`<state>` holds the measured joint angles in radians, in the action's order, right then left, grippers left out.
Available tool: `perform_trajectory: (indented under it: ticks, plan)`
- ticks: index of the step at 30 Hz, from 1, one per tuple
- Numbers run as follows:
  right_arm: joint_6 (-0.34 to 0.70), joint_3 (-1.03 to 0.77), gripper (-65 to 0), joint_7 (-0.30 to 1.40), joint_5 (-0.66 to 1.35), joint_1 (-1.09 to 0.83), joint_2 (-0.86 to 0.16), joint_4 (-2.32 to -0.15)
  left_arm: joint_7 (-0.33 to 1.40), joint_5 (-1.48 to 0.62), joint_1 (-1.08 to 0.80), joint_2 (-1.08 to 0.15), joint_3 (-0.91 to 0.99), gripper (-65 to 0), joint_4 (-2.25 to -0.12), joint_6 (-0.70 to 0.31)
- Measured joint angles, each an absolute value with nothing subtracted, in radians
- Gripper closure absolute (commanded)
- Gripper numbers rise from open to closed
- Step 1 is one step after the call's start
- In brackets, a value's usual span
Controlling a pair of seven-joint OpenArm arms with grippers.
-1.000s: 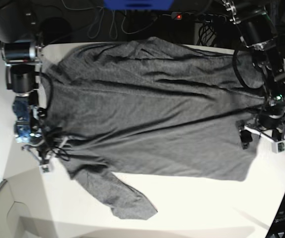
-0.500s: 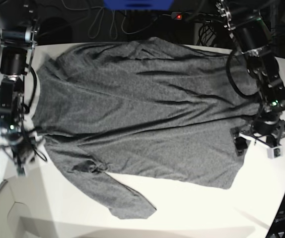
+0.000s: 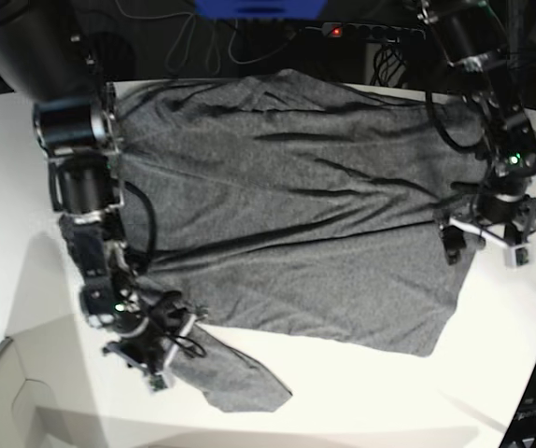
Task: Layout the t-shirt on the table in an organized manner, then fold the t-shirt properly
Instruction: 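Grasp the sleeve with the right gripper and pull it outward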
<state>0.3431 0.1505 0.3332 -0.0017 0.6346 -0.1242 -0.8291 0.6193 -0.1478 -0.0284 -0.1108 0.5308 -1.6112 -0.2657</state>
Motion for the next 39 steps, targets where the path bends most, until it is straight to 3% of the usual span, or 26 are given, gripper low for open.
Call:
perform_trajectory:
  ticks: [6, 10, 16, 20, 26, 33, 39]
  plan:
    - [0.337, 0.195, -32.5, 0.079, -0.014, 0.733, -0.13, -0.47, 0.626, -0.147, -0.143, -0.065, 0.616, -65.0, -1.736, -0.266]
    - [0.333, 0.199, -32.5, -0.052, -0.01, 0.759, -0.127, -0.377, 0.624, -0.151, -0.189, -0.064, 0.659, -65.0, -1.777, -0.266]
    - [0.208, 0.249, -32.6, -0.054, -0.011, 0.756, -0.122, -0.316, 0.625, -0.147, -0.243, -0.066, 0.723, -65.0, -1.79, -0.265]
    - [0.208, 0.33, -28.9, -0.053, -0.011, 0.756, -0.118, -0.316, 0.624, -0.148, -0.24, -0.063, 0.726, -65.0, -1.79, -0.266]
    - [0.21, 0.343, 0.0, -0.054, -0.01, 0.747, -0.113, -0.32, 0.627, -0.147, -0.233, -0.032, 0.723, -65.0, -1.795, -0.266]
    - [0.208, 0.336, 0.0, -0.045, -0.006, 0.725, -0.153, -0.409, 0.626, -0.155, -0.212, -0.031, 0.677, -65.0, -1.841, -0.274]
    - [0.208, 0.207, 0.0, -0.049, -0.002, 0.514, -0.192, -0.815, 0.626, -0.166, -0.21, -0.035, 0.658, -65.0, -1.868, -0.266]
